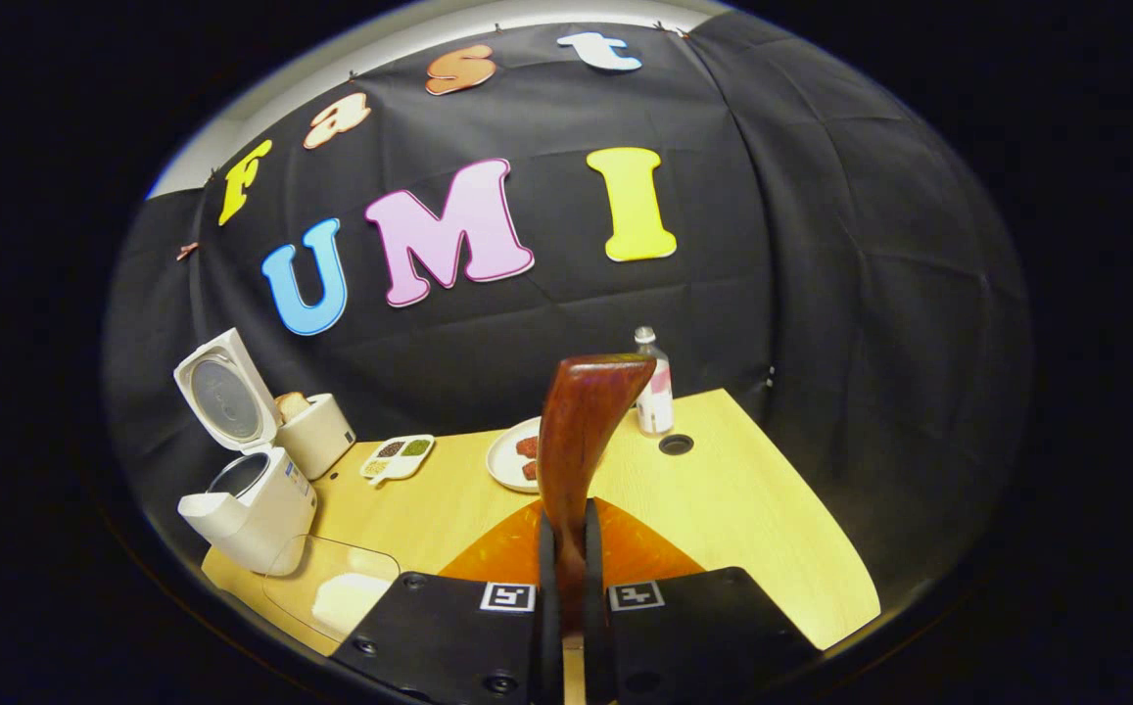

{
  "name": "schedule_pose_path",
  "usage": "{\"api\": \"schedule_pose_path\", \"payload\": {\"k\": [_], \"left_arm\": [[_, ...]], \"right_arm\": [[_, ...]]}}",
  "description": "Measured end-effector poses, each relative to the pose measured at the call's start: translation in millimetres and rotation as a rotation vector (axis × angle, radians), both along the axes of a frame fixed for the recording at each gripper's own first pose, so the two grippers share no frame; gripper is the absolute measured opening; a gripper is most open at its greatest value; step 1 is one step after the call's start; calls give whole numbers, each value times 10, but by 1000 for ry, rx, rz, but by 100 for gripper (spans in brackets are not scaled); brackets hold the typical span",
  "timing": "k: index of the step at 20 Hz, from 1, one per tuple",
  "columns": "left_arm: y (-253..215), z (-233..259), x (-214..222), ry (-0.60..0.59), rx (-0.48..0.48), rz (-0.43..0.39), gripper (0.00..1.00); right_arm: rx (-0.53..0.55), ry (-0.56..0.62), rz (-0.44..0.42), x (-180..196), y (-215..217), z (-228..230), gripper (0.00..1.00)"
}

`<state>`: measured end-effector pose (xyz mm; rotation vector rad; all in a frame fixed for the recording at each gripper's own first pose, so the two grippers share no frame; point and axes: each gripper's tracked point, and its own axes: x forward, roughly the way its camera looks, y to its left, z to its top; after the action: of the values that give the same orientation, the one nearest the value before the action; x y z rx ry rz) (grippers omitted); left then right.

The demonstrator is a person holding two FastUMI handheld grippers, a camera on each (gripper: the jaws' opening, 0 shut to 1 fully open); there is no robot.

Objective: Close the left gripper, press the button to open the rice cooker; take a wooden spoon from the chopstick holder with the right hand, scoop a spoonful of rice and pour it into the rice cooker, then put the wooden spoon back into the chopstick holder.

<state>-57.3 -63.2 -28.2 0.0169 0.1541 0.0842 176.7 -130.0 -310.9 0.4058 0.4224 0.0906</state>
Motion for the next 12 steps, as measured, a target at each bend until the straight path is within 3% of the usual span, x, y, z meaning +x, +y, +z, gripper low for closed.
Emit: {"api": "schedule_pose_path", "payload": {"k": [5, 10, 11, 12], "left_arm": [[-67, 34, -22, 3, -1, 18, 95], [-50, 166, 11, -22, 10, 23, 95], [-47, 185, 26, -29, 10, 21, 95], [-40, 196, 46, -32, 5, 18, 95]], "right_arm": [[65, 84, -17, 47, 19, -392, 12], [88, 119, -50, -3, -31, -496, 19], [90, 119, -72, -9, -95, -472, 13], [86, 122, -98, -33, -177, -443, 28]]}}
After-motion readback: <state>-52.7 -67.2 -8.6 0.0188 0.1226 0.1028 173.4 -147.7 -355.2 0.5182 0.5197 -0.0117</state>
